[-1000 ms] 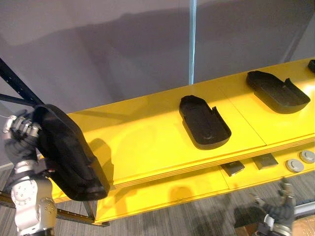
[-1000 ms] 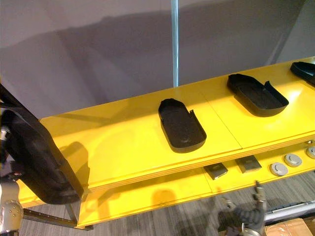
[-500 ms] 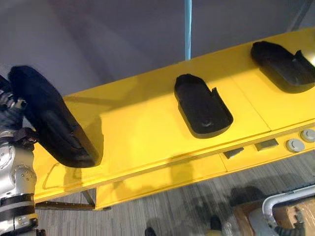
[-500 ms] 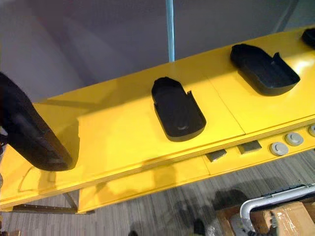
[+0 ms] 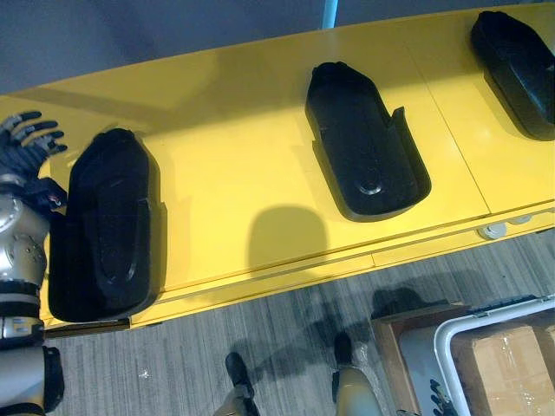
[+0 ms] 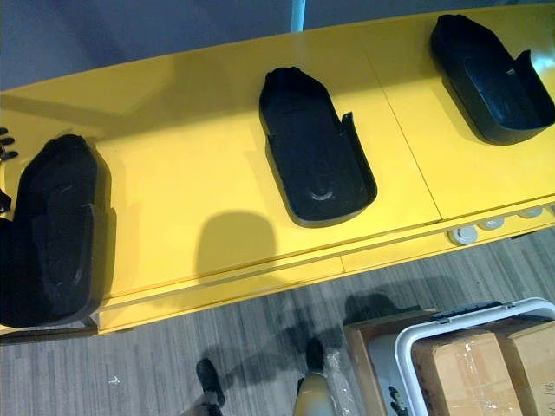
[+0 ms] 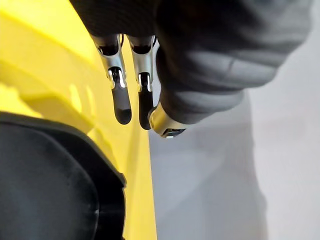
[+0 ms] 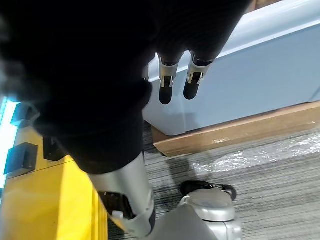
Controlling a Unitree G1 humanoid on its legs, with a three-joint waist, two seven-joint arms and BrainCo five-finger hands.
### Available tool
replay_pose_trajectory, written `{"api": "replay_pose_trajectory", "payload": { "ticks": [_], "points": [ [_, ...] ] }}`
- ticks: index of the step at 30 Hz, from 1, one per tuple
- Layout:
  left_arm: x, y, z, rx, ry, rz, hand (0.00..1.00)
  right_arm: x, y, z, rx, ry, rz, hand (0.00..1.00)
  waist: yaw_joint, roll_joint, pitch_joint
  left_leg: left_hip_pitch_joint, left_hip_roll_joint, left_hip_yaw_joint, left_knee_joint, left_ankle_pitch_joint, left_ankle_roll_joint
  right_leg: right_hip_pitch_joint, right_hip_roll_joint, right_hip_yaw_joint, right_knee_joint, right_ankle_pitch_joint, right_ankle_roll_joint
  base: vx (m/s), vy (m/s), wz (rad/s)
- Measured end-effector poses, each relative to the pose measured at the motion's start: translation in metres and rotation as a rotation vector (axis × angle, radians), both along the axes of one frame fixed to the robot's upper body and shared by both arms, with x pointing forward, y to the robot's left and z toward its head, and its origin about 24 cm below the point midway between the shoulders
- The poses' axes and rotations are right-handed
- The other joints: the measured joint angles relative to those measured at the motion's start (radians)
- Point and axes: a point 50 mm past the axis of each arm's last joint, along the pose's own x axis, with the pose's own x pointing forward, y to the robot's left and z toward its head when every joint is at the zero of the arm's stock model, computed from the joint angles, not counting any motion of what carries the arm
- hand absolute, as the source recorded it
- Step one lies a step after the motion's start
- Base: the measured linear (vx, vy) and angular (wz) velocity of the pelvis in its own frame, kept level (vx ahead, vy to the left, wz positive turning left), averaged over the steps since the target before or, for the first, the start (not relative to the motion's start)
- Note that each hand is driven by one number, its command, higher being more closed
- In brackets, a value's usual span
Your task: Walk over and take plastic housings, then place them on the shelf
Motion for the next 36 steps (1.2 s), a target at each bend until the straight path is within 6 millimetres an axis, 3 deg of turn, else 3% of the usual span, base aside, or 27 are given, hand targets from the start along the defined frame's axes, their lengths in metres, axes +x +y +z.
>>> {"api": "replay_pose_trajectory", "payload": {
  "ticks": [10, 11, 19, 21, 25, 28, 31, 32, 33, 36],
  "points": [
    [0.005, -0.009, 0.025, 0.12, -0.015, 0.036, 1.0, -0.001, 0.01, -0.007, 0.023, 0.029, 0.054, 0.0, -0.013, -0.012, 0.022, -0.028, 0.012, 0.0, 0.005, 0.005, -0.003, -0.04, 0.01, 0.003, 0.031, -0.006, -0.01, 0.0, 0.001, 0.0],
    [0.006, -0.013, 0.03, 0.136, -0.034, 0.028, 0.0, -0.002, 0.012, -0.008, 0.027, 0.035, 0.062, 0.0, -0.013, -0.012, 0.022, -0.028, 0.013, 0.0, 0.005, 0.007, -0.003, -0.041, 0.01, 0.003, 0.032, -0.006, -0.01, 0.0, 0.0, 0.0],
    [-0.014, -0.035, 0.082, 0.201, -0.374, 0.017, 0.0, -0.005, 0.015, -0.012, 0.033, 0.054, 0.068, 0.0, -0.014, -0.016, 0.024, -0.007, 0.016, -0.001, 0.005, 0.011, -0.006, -0.024, 0.014, 0.004, 0.041, -0.006, -0.011, 0.0, 0.0, 0.0],
    [-0.028, -0.053, 0.101, 0.255, -0.509, -0.009, 0.0, -0.006, 0.015, -0.012, 0.03, 0.058, 0.069, 0.0, -0.01, -0.017, 0.024, 0.022, 0.018, 0.0, 0.004, 0.011, -0.006, 0.005, 0.015, 0.003, 0.039, -0.007, -0.013, 0.0, 0.0, 0.0],
    [-0.059, -0.069, 0.122, 0.296, -0.732, -0.024, 0.0, -0.008, 0.014, -0.013, 0.025, 0.061, 0.06, 0.0, -0.005, -0.017, 0.021, 0.069, 0.02, 0.008, -0.008, 0.011, -0.006, 0.048, 0.018, 0.003, 0.028, -0.01, -0.015, -0.03, 0.022, -0.05],
    [-0.082, -0.069, 0.111, 0.299, -0.822, -0.024, 0.0, -0.012, 0.016, -0.016, 0.032, 0.075, 0.043, 0.0, -0.002, -0.013, -0.013, 0.107, 0.018, 0.017, -0.032, 0.012, -0.008, 0.083, 0.019, 0.001, 0.008, -0.011, -0.014, 0.02, 0.033, -0.03],
    [-0.083, -0.065, 0.065, 0.198, -0.777, -0.05, 0.0, -0.019, 0.021, -0.022, 0.04, 0.114, 0.042, 0.0, 0.007, 0.0, -0.087, 0.149, 0.011, 0.014, -0.061, 0.011, -0.008, 0.134, 0.014, -0.017, -0.024, -0.009, -0.008, 0.09, 0.047, 0.12],
    [-0.084, -0.066, 0.039, 0.151, -0.74, -0.066, 1.0, -0.025, 0.021, -0.024, 0.043, 0.127, 0.013, 0.0, 0.008, 0.007, -0.115, 0.161, 0.006, 0.002, -0.067, 0.011, -0.008, 0.165, 0.009, -0.035, -0.042, -0.01, -0.005, 0.1, 0.043, 0.25],
    [-0.085, -0.067, 0.024, 0.125, -0.712, -0.073, 1.0, -0.029, 0.02, -0.025, 0.043, 0.134, 0.001, 0.0, 0.012, 0.012, -0.131, 0.166, 0.004, -0.003, -0.07, 0.01, -0.01, 0.178, 0.006, -0.044, -0.048, -0.011, -0.003, 0.11, 0.05, 0.35],
    [-0.1, -0.083, -0.059, -0.03, -0.527, -0.144, 1.0, -0.051, 0.017, -0.029, 0.022, 0.194, -0.047, 0.0, 0.051, 0.037, -0.196, 0.215, -0.006, -0.027, -0.102, 0.009, -0.011, 0.254, 0.001, -0.084, -0.093, -0.011, 0.0, 0.12, 0.044, 0.28]
  ]
}}
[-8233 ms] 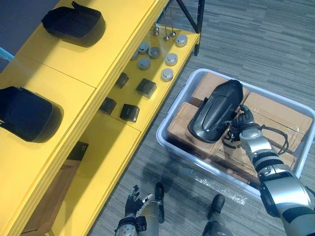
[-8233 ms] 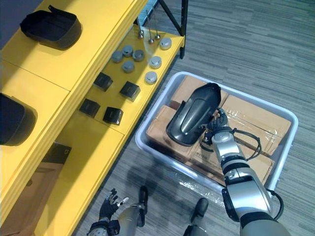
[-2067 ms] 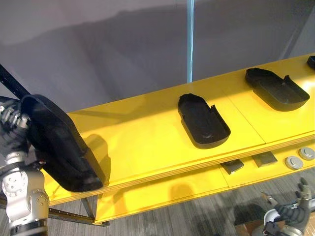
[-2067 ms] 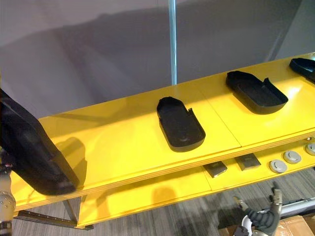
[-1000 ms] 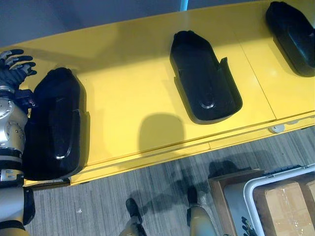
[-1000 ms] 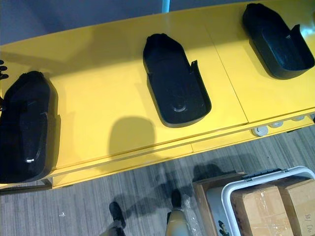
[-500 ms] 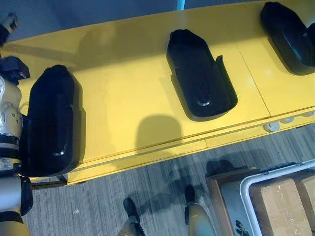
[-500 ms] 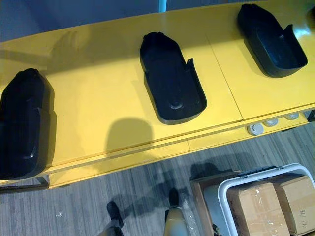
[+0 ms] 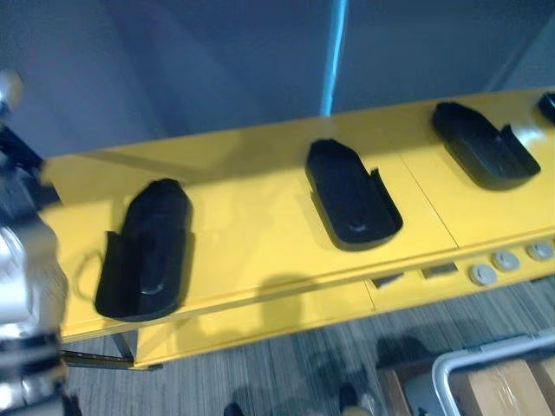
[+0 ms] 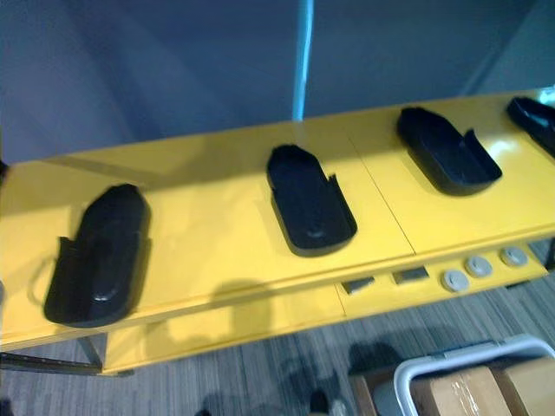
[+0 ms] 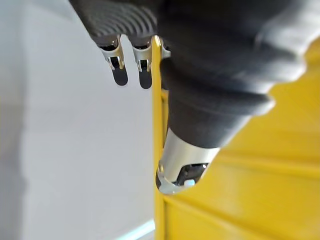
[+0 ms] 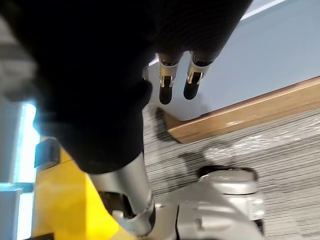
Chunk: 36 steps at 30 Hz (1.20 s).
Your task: Walk over and take plastic housings, then place them on the shelf
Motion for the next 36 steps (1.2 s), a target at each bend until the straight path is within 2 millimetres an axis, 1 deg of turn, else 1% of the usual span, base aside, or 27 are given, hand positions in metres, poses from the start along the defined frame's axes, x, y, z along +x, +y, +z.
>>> {"api": "replay_pose_trajectory", "payload": {
  "ticks": [1, 2, 3, 4, 5, 6, 7, 8, 9, 10, 11, 12, 13, 15, 16, 17, 19, 20, 22, 27, 29, 30, 31, 33, 36],
  "points": [
    [-0.011, -0.008, -0.026, -0.04, 0.071, -0.032, 1.0, -0.006, -0.001, -0.001, -0.005, 0.017, -0.007, 0.0, 0.003, 0.005, -0.017, 0.011, -0.003, -0.016, -0.006, 0.0, 0.0, 0.031, -0.002, -0.023, -0.017, 0.0, 0.0, 0.08, 0.027, 0.41],
    [-0.016, -0.012, -0.04, -0.062, 0.112, -0.047, 1.0, -0.008, -0.001, -0.001, -0.007, 0.025, -0.012, 0.0, 0.007, 0.007, -0.028, 0.012, -0.004, -0.023, -0.008, 0.0, 0.0, 0.04, -0.002, -0.031, -0.023, 0.0, 0.0, 0.05, 0.02, 0.36],
    [-0.027, -0.022, -0.065, -0.109, 0.193, -0.082, 1.0, -0.013, -0.001, -0.002, -0.007, 0.034, -0.035, 0.0, 0.019, 0.013, -0.048, 0.017, -0.004, -0.033, -0.01, 0.0, 0.0, 0.057, -0.002, -0.045, -0.033, 0.0, 0.0, 0.03, 0.01, 0.24],
    [-0.031, -0.028, -0.076, -0.132, 0.236, -0.103, 1.0, -0.017, -0.001, -0.002, -0.009, 0.041, -0.05, 0.0, 0.024, 0.018, -0.055, 0.02, -0.004, -0.04, -0.012, 0.0, 0.0, 0.067, -0.002, -0.052, -0.039, 0.0, 0.001, 0.02, 0.008, 0.26],
    [-0.041, -0.04, -0.1, -0.177, 0.329, -0.145, 1.0, -0.022, -0.002, -0.004, -0.015, 0.061, -0.068, 0.0, 0.035, 0.023, -0.071, 0.027, -0.004, -0.044, -0.018, 0.0, -0.001, 0.078, -0.002, -0.06, -0.041, -0.003, 0.004, 0.0, 0.006, 0.24],
    [-0.049, -0.05, -0.121, -0.231, 0.414, -0.182, 1.0, -0.025, -0.004, -0.005, -0.02, 0.077, -0.081, 0.0, 0.038, 0.03, -0.078, 0.036, -0.004, -0.051, -0.023, 0.002, -0.003, 0.089, -0.001, -0.071, -0.048, -0.004, 0.006, -0.02, 0.006, 0.21],
    [-0.054, -0.055, -0.13, -0.257, 0.452, -0.2, 1.0, -0.026, -0.005, -0.005, -0.021, 0.083, -0.085, 0.0, 0.039, 0.034, -0.081, 0.036, -0.004, -0.054, -0.025, 0.001, -0.004, 0.095, -0.001, -0.076, -0.055, -0.008, 0.005, -0.07, 0.005, 0.18],
    [-0.06, -0.066, -0.145, -0.302, 0.517, -0.238, 1.0, -0.029, -0.006, -0.005, -0.022, 0.092, -0.091, 0.0, 0.044, 0.042, -0.088, 0.032, -0.004, -0.058, -0.029, 0.0, -0.002, 0.095, -0.001, -0.082, -0.055, -0.016, 0.015, -0.09, 0.005, 0.16],
    [-0.066, -0.078, -0.158, -0.35, 0.574, -0.278, 1.0, -0.03, -0.009, -0.005, -0.026, 0.099, -0.096, 0.0, 0.048, 0.046, -0.092, 0.022, -0.004, -0.06, -0.028, -0.001, -0.001, 0.091, 0.0, -0.084, -0.058, -0.016, 0.017, -0.07, 0.003, 0.15],
    [-0.069, -0.083, -0.165, -0.368, 0.607, -0.295, 1.0, -0.031, -0.01, -0.005, -0.03, 0.103, -0.095, 0.0, 0.048, 0.05, -0.096, 0.013, -0.004, -0.062, -0.028, 0.0, 0.0, 0.088, 0.002, -0.083, -0.061, -0.016, 0.017, -0.05, 0.005, 0.18],
    [-0.072, -0.091, -0.179, -0.402, 0.668, -0.322, 1.0, -0.032, -0.012, -0.005, -0.035, 0.11, -0.091, 0.0, 0.048, 0.06, -0.104, -0.004, -0.004, -0.061, -0.028, 0.001, 0.002, 0.079, 0.004, -0.082, -0.069, -0.015, 0.017, -0.02, 0.005, 0.19],
    [-0.075, -0.095, -0.194, -0.44, 0.726, -0.339, 1.0, -0.032, -0.015, -0.004, -0.04, 0.114, -0.086, 0.0, 0.049, 0.067, -0.103, -0.015, -0.006, -0.061, -0.032, 0.009, 0.008, 0.068, 0.004, -0.081, -0.067, -0.015, 0.016, -0.02, 0.01, 0.16],
    [-0.077, -0.097, -0.2, -0.455, 0.755, -0.341, 1.0, -0.032, -0.016, -0.005, -0.041, 0.117, -0.084, 0.0, 0.051, 0.067, -0.103, -0.02, -0.006, -0.061, -0.033, 0.011, 0.007, 0.061, 0.004, -0.081, -0.067, -0.014, 0.015, 0.01, 0.012, 0.07],
    [-0.08, -0.102, -0.222, -0.487, 0.851, -0.341, 1.0, -0.033, -0.018, -0.006, -0.042, 0.134, -0.074, 0.0, 0.061, 0.068, -0.098, -0.044, -0.007, -0.062, -0.035, 0.015, 0.007, 0.036, 0.003, -0.082, -0.067, -0.008, 0.01, 0.02, 0.006, 0.01],
    [-0.081, -0.103, -0.225, -0.491, 0.868, -0.341, 1.0, -0.032, -0.019, -0.007, -0.037, 0.133, -0.085, 0.0, 0.062, 0.068, -0.097, -0.053, -0.007, -0.062, -0.035, 0.017, 0.006, 0.027, 0.003, -0.082, -0.067, -0.006, 0.009, 0.06, 0.013, 0.03],
    [-0.082, -0.104, -0.229, -0.493, 0.883, -0.338, 1.0, -0.028, -0.019, -0.007, -0.029, 0.121, -0.102, 0.0, 0.061, 0.075, -0.088, -0.066, -0.008, -0.063, -0.035, 0.022, 0.0, 0.015, 0.003, -0.083, -0.067, 0.0, 0.006, 0.08, 0.012, 0.02],
    [-0.079, -0.103, -0.226, -0.487, 0.86, -0.326, 1.0, -0.018, -0.019, -0.007, -0.017, 0.095, -0.111, 0.0, 0.061, 0.074, -0.049, -0.075, -0.008, -0.063, -0.039, 0.03, -0.006, 0.008, 0.003, -0.084, -0.066, 0.004, 0.008, 0.08, 0.008, 0.01],
    [-0.077, -0.102, -0.224, -0.482, 0.845, -0.322, 1.0, -0.017, -0.019, -0.007, -0.015, 0.09, -0.113, 0.0, 0.061, 0.075, -0.04, -0.078, -0.008, -0.063, -0.04, 0.031, -0.007, 0.006, 0.003, -0.085, -0.066, 0.004, 0.008, 0.06, 0.008, 0.04],
    [-0.067, -0.096, -0.214, -0.444, 0.778, -0.289, 1.0, -0.012, -0.02, -0.006, -0.024, 0.079, -0.108, 0.0, 0.061, 0.081, -0.024, -0.103, -0.008, -0.06, -0.04, 0.033, -0.007, -0.017, 0.003, -0.088, -0.068, 0.006, 0.008, 0.08, 0.012, 0.04],
    [-0.046, -0.088, -0.194, -0.406, 0.682, -0.255, 1.0, -0.007, -0.025, -0.007, -0.04, 0.077, -0.099, 0.0, 0.056, 0.086, 0.015, -0.102, -0.008, -0.031, -0.033, 0.034, -0.006, -0.015, 0.003, -0.084, -0.072, 0.006, 0.008, 0.04, 0.008, -0.03],
    [-0.038, -0.085, -0.182, -0.399, 0.62, -0.248, 1.0, -0.007, -0.026, -0.006, -0.043, 0.068, -0.095, 0.0, 0.052, 0.088, 0.031, -0.103, -0.007, -0.019, -0.028, 0.034, -0.006, -0.016, 0.004, -0.081, -0.071, 0.006, 0.008, -0.01, 0.011, -0.05],
    [-0.035, -0.084, -0.175, -0.396, 0.585, -0.244, 1.0, -0.008, -0.026, -0.007, -0.045, 0.069, -0.095, 0.0, 0.046, 0.087, 0.038, -0.103, -0.007, -0.011, -0.028, 0.034, -0.006, -0.019, 0.004, -0.078, -0.07, 0.006, 0.007, -0.02, 0.015, -0.05],
    [-0.033, -0.082, -0.172, -0.394, 0.571, -0.24, 1.0, -0.008, -0.027, -0.006, -0.047, 0.068, -0.094, 0.0, 0.044, 0.088, 0.042, -0.102, -0.007, -0.01, -0.027, 0.034, -0.006, -0.019, 0.004, -0.077, -0.069, 0.006, 0.007, -0.03, 0.019, -0.06],
    [-0.029, -0.075, -0.161, -0.379, 0.518, -0.218, 1.0, -0.01, -0.027, -0.007, -0.047, 0.074, -0.095, 0.0, 0.036, 0.088, 0.058, -0.103, -0.006, -0.005, -0.027, 0.034, -0.006, -0.026, 0.004, -0.07, -0.065, 0.006, 0.007, -0.04, 0.02, -0.06],
    [-0.027, -0.068, -0.15, -0.342, 0.48, -0.199, 1.0, -0.01, -0.027, -0.008, -0.046, 0.074, -0.095, 0.0, 0.037, 0.086, 0.071, -0.103, -0.006, 0.01, -0.027, 0.033, -0.006, -0.044, 0.004, -0.052, -0.05, 0.005, 0.007, -0.06, 0.027, -0.12]
  ]
}}
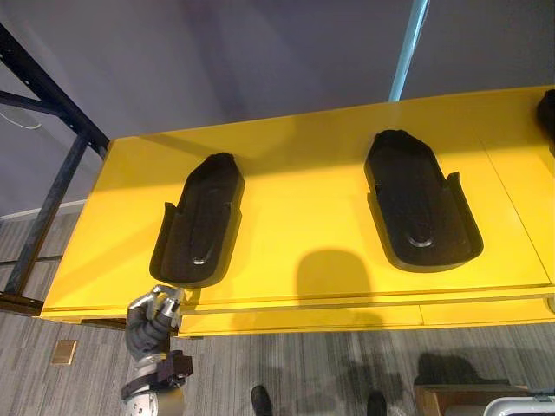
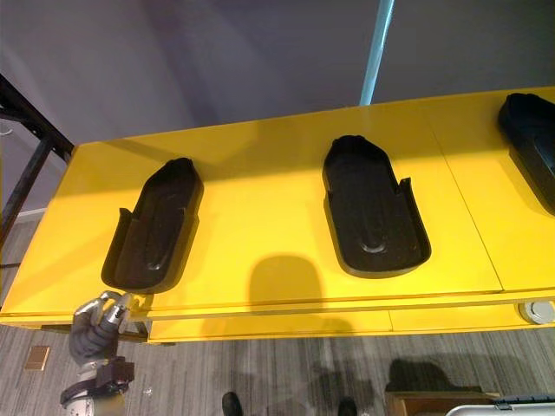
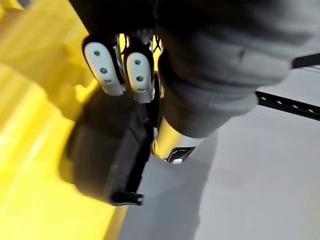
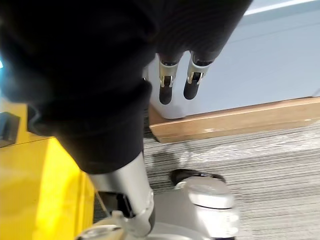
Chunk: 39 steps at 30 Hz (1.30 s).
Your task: Walk over and take plastic housings, then place them on the shelf
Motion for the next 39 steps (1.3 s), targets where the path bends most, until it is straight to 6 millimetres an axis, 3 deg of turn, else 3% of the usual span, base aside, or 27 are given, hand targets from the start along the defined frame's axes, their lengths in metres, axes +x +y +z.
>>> {"api": "replay_pose_trajectory", "payload": {
  "ticks": [9, 15, 25, 28, 31, 32, 36, 39],
  "points": [
    [0.009, 0.006, 0.009, 0.048, -0.016, 0.009, 1.0, 0.015, 0.001, 0.003, 0.001, -0.044, 0.008, 0.0, -0.002, -0.001, 0.02, 0.001, 0.002, 0.016, 0.009, 0.0, 0.0, -0.021, -0.001, 0.025, 0.026, -0.001, 0.001, -0.04, 0.019, -0.07],
    [0.02, 0.011, 0.018, 0.068, -0.043, 0.008, 1.0, 0.014, 0.0, 0.003, 0.0, -0.039, -0.002, 0.0, -0.009, -0.001, 0.027, 0.001, 0.003, 0.025, 0.012, 0.0, 0.001, -0.031, -0.001, 0.036, 0.036, -0.001, 0.001, -0.01, 0.01, -0.04],
    [0.024, 0.01, 0.006, 0.085, -0.002, -0.052, 1.0, 0.017, 0.002, 0.003, 0.013, -0.052, 0.009, 0.0, -0.007, -0.003, 0.026, 0.037, 0.004, 0.023, 0.013, -0.002, 0.001, 0.008, -0.002, 0.032, 0.032, -0.002, 0.001, 0.0, 0.002, 0.0],
    [0.027, 0.008, 0.006, 0.058, -0.018, -0.082, 1.0, 0.02, 0.002, 0.005, 0.01, -0.061, 0.01, 0.0, -0.008, -0.006, 0.01, 0.052, 0.004, 0.023, 0.01, -0.002, 0.001, 0.025, -0.001, 0.031, 0.027, 0.0, 0.0, -0.02, 0.01, 0.0],
    [0.029, 0.006, 0.014, 0.061, -0.093, -0.117, 1.0, 0.018, 0.003, 0.004, 0.003, -0.054, -0.008, 0.0, -0.007, -0.018, -0.07, 0.084, 0.004, 0.024, -0.005, -0.001, 0.001, 0.068, 0.003, 0.023, -0.004, 0.006, -0.003, 0.0, 0.0, 0.0],
    [0.029, 0.005, 0.016, 0.062, -0.102, -0.12, 0.0, 0.018, 0.003, 0.004, 0.003, -0.054, -0.01, 0.0, -0.007, -0.018, -0.076, 0.087, 0.004, 0.024, -0.007, -0.001, 0.001, 0.071, 0.004, 0.023, -0.006, 0.006, -0.003, 0.0, 0.0, 0.0],
    [0.027, -0.009, 0.035, 0.025, -0.245, -0.204, 0.0, 0.019, 0.006, 0.004, -0.003, -0.063, -0.029, 0.0, -0.001, -0.025, -0.135, 0.127, 0.003, 0.034, -0.017, -0.007, -0.006, 0.112, 0.006, 0.023, -0.024, 0.006, -0.001, 0.0, 0.005, -0.01],
    [0.026, -0.029, 0.036, -0.018, -0.272, -0.252, 0.0, 0.029, 0.011, 0.004, 0.002, -0.089, -0.044, 0.0, -0.001, -0.03, -0.165, 0.145, 0.004, 0.037, -0.017, -0.007, -0.006, 0.132, 0.006, 0.022, -0.028, 0.006, -0.001, 0.0, 0.0, 0.0]
  ]
}}
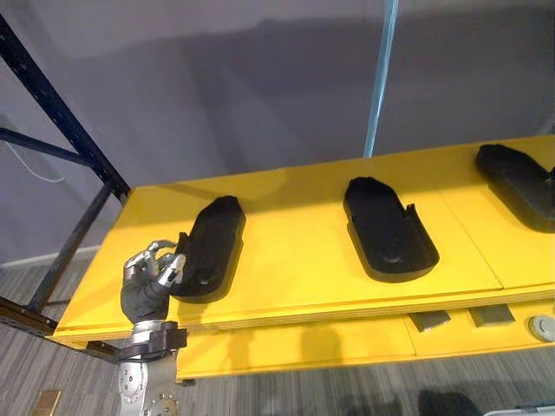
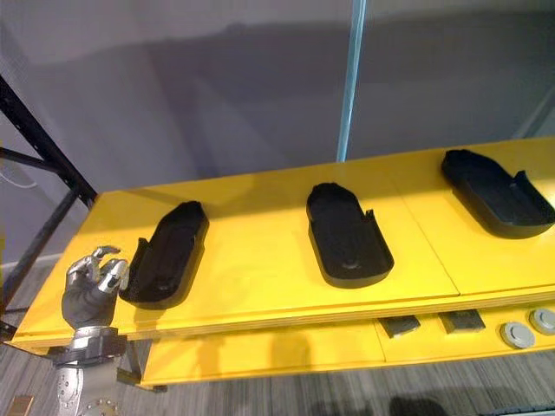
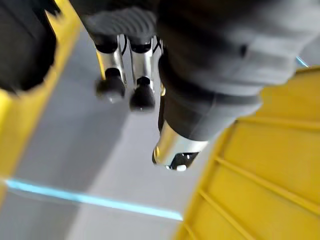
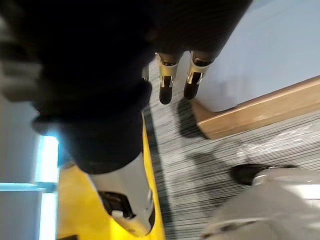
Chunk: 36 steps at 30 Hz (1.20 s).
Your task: Walk over and take plastic housings, then place them on the shelf
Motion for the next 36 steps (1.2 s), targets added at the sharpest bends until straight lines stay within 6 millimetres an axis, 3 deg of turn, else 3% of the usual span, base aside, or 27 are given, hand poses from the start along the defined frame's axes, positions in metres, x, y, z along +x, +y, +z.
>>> {"api": "replay_pose_trajectory", "payload": {
  "ticks": [5, 7, 8, 9, 10, 12, 13, 14, 15, 16, 18, 19, 20, 21, 22, 24, 26, 28, 29, 30, 31, 32, 33, 34, 35, 36],
  "points": [
    [-0.002, -0.028, -0.013, -0.063, 0.084, 0.003, 0.0, 0.012, 0.004, 0.004, -0.026, -0.053, -0.019, 0.0, 0.014, -0.003, -0.032, 0.031, 0.009, 0.012, 0.003, -0.01, -0.004, 0.027, 0.009, 0.011, -0.006, -0.001, 0.001, -0.02, 0.001, -0.06],
    [-0.003, -0.027, -0.02, -0.073, 0.13, 0.045, 0.0, 0.018, 0.006, 0.007, -0.037, -0.082, -0.015, 0.0, 0.021, -0.011, -0.034, 0.022, 0.027, 0.022, 0.069, -0.048, -0.008, 0.021, 0.017, 0.038, -0.007, -0.001, 0.001, -0.04, -0.008, -0.39],
    [-0.006, -0.024, -0.027, -0.071, 0.162, 0.082, 0.0, 0.023, 0.008, 0.009, -0.044, -0.099, 0.012, 0.0, 0.029, -0.015, -0.038, 0.003, 0.05, 0.028, 0.156, -0.098, -0.007, 0.012, 0.029, 0.073, -0.006, -0.004, 0.004, -0.04, -0.032, -0.91],
    [-0.011, -0.021, -0.03, -0.056, 0.178, 0.131, 0.0, 0.03, 0.01, 0.014, -0.056, -0.125, 0.056, 0.0, 0.04, -0.015, -0.038, -0.019, 0.066, -0.01, 0.248, -0.152, 0.031, -0.004, 0.043, 0.128, -0.006, -0.003, -0.004, -0.04, -0.054, -1.16],
    [-0.014, -0.019, -0.031, -0.042, 0.184, 0.164, 0.0, 0.034, 0.011, 0.015, -0.065, -0.136, 0.083, 0.0, 0.048, -0.017, -0.038, -0.028, 0.067, -0.059, 0.289, -0.166, 0.054, -0.013, 0.049, 0.169, -0.006, 0.0, -0.007, -0.02, -0.074, -1.55],
    [-0.022, -0.009, -0.028, -0.017, 0.166, 0.263, 0.0, 0.044, 0.017, 0.021, -0.082, -0.185, 0.154, 0.0, 0.055, -0.029, -0.045, -0.08, 0.03, -0.282, 0.435, -0.217, 0.107, -0.08, 0.059, 0.322, 0.014, 0.023, -0.022, -0.04, -0.011, -1.72],
    [-0.024, -0.008, -0.024, -0.015, 0.145, 0.277, 0.0, 0.049, 0.016, 0.024, -0.087, -0.205, 0.158, 0.0, 0.059, -0.03, -0.046, -0.087, 0.008, -0.347, 0.456, -0.269, 0.096, -0.107, 0.062, 0.367, 0.028, 0.025, -0.017, -0.07, 0.154, -2.02],
    [-0.03, -0.006, -0.012, -0.008, 0.074, 0.306, 0.0, 0.055, 0.014, 0.028, -0.09, -0.237, 0.136, 0.0, 0.076, -0.028, -0.046, -0.082, -0.048, -0.461, 0.473, -0.338, 0.054, -0.175, 0.093, 0.474, 0.068, 0.03, -0.011, -0.06, 0.197, -2.04],
    [-0.031, -0.008, -0.002, 0.002, 0.014, 0.312, 0.0, 0.059, 0.013, 0.032, -0.085, -0.268, 0.108, 0.0, 0.077, -0.027, -0.047, -0.075, -0.05, -0.479, 0.473, -0.384, 0.057, -0.211, 0.124, 0.527, 0.09, 0.042, 0.004, -0.07, 0.265, -2.21],
    [-0.027, -0.013, 0.008, -0.005, -0.043, 0.295, 0.0, 0.06, 0.011, 0.041, -0.081, -0.325, 0.044, 0.0, 0.056, -0.03, -0.046, -0.044, -0.048, -0.486, 0.463, -0.426, 0.029, -0.231, 0.147, 0.572, 0.107, 0.055, 0.021, -0.08, 0.268, -1.42],
    [-0.018, -0.018, 0.017, -0.026, -0.08, 0.277, 0.0, 0.056, 0.009, 0.056, -0.078, -0.411, -0.039, 0.0, 0.023, -0.054, -0.029, -0.004, -0.053, -0.408, 0.464, -0.483, 0.028, -0.248, 0.155, 0.609, 0.117, 0.087, 0.022, -0.13, 0.341, -1.53],
    [-0.013, -0.017, 0.02, -0.038, -0.085, 0.29, 0.0, 0.051, 0.008, 0.062, -0.078, -0.448, -0.098, 0.0, 0.025, -0.079, -0.01, 0.042, -0.053, -0.297, 0.478, -0.502, 0.04, -0.265, 0.16, 0.565, 0.14, 0.131, -0.003, -0.16, 0.278, -1.78],
    [-0.012, -0.017, 0.02, -0.042, -0.082, 0.296, 0.0, 0.05, 0.008, 0.063, -0.078, -0.455, -0.106, 0.0, 0.026, -0.082, -0.008, 0.051, -0.052, -0.275, 0.478, -0.504, 0.044, -0.268, 0.159, 0.545, 0.139, 0.145, -0.009, -0.19, 0.236, -2.11],
    [-0.01, -0.013, 0.023, -0.061, -0.079, 0.336, 0.0, 0.048, 0.008, 0.065, -0.081, -0.471, -0.124, 0.0, 0.022, -0.085, -0.006, 0.08, -0.051, -0.186, 0.463, -0.507, 0.053, -0.272, 0.136, 0.423, 0.098, 0.202, -0.058, -0.19, 0.18, -1.63],
    [-0.009, -0.009, 0.026, -0.065, -0.085, 0.374, 0.0, 0.047, 0.006, 0.065, -0.084, -0.472, -0.138, 0.0, 0.013, -0.087, -0.004, 0.086, -0.048, -0.123, 0.453, -0.498, 0.067, -0.305, 0.106, 0.313, 0.144, 0.192, -0.069, -0.17, 0.162, -1.86],
    [-0.009, -0.005, 0.029, -0.085, -0.098, 0.415, 0.0, 0.046, 0.004, 0.066, -0.098, -0.47, -0.142, 0.0, 0.01, -0.085, -0.005, 0.098, -0.043, -0.031, 0.411, -0.468, 0.073, -0.357, 0.065, 0.179, 0.318, 0.137, -0.103, -0.1, 0.07, -1.37],
    [-0.009, -0.007, 0.028, -0.105, -0.099, 0.416, 0.0, 0.047, 0.007, 0.065, -0.132, -0.454, -0.106, 0.0, 0.009, -0.085, -0.006, 0.107, -0.023, 0.043, 0.372, -0.436, 0.058, -0.358, 0.029, 0.103, 0.501, -0.002, -0.151, -0.07, -0.075, -1.26],
    [-0.008, -0.014, 0.026, -0.133, -0.085, 0.401, 0.0, 0.046, 0.01, 0.061, -0.14, -0.428, -0.092, 0.0, 0.009, -0.106, -0.008, 0.121, -0.022, 0.082, 0.364, -0.423, 0.046, -0.361, 0.012, 0.053, 0.536, -0.024, -0.146, -0.05, -0.162, -1.03],
    [-0.005, -0.02, 0.022, -0.145, -0.063, 0.381, 0.0, 0.045, 0.01, 0.057, -0.139, -0.41, -0.099, 0.0, 0.008, -0.106, -0.014, 0.117, -0.043, 0.045, 0.331, -0.432, 0.05, -0.35, 0.045, 0.034, 0.465, -0.012, -0.129, -0.06, -0.044, -1.29],
    [0.0, -0.025, 0.022, -0.123, -0.062, 0.36, 0.0, 0.049, 0.009, 0.053, -0.138, -0.398, -0.099, 0.0, 0.026, -0.079, -0.026, 0.108, -0.064, -0.025, 0.285, -0.419, 0.073, -0.317, 0.108, 0.069, 0.306, 0.023, -0.118, -0.06, -0.011, -1.57],
    [0.003, -0.025, 0.022, -0.109, -0.061, 0.363, 0.0, 0.053, 0.008, 0.052, -0.14, -0.396, -0.106, 0.0, 0.037, -0.057, -0.03, 0.107, -0.038, -0.004, 0.266, -0.409, 0.076, -0.332, 0.135, 0.061, 0.315, 0.026, -0.137, -0.05, -0.008, -1.39],
    [0.009, -0.027, 0.021, -0.086, -0.052, 0.357, 0.0, 0.051, 0.006, 0.049, -0.143, -0.382, -0.144, 0.0, 0.01, -0.067, -0.031, 0.107, -0.033, 0.032, 0.253, -0.377, 0.059, -0.347, 0.084, 0.03, 0.494, -0.063, -0.178, 0.0, -0.108, -0.89],
    [0.009, -0.027, 0.018, -0.084, -0.038, 0.363, 0.0, 0.043, 0.0, 0.044, -0.158, -0.345, -0.161, 0.0, -0.002, -0.071, -0.032, 0.125, -0.036, 0.056, 0.237, -0.366, 0.047, -0.299, 0.026, -0.002, 0.526, -0.129, -0.129, 0.02, -0.147, -0.64],
    [0.008, -0.027, 0.016, -0.089, -0.032, 0.366, 0.0, 0.04, -0.002, 0.042, -0.164, -0.331, -0.166, 0.0, 0.001, -0.078, -0.04, 0.132, -0.036, 0.081, 0.237, -0.366, 0.045, -0.28, 0.016, -0.004, 0.494, -0.153, -0.095, 0.09, -0.234, -0.84],
    [0.007, -0.022, 0.013, -0.088, -0.021, 0.39, 0.0, 0.039, -0.006, 0.042, -0.173, -0.323, -0.16, 0.0, 0.005, -0.087, -0.047, 0.129, -0.028, 0.115, 0.239, -0.368, 0.029, -0.247, 0.041, -0.015, 0.382, -0.196, -0.084, 0.12, -0.269, -0.87],
    [0.01, -0.022, 0.006, -0.091, 0.023, 0.392, 0.0, 0.037, -0.013, 0.043, -0.189, -0.315, -0.15, 0.0, 0.0, -0.039, -0.06, 0.105, 0.013, 0.117, 0.242, -0.353, 0.044, -0.22, 0.118, -0.024, 0.261, -0.124, -0.105, 0.12, -0.275, -0.81]
  ]
}}
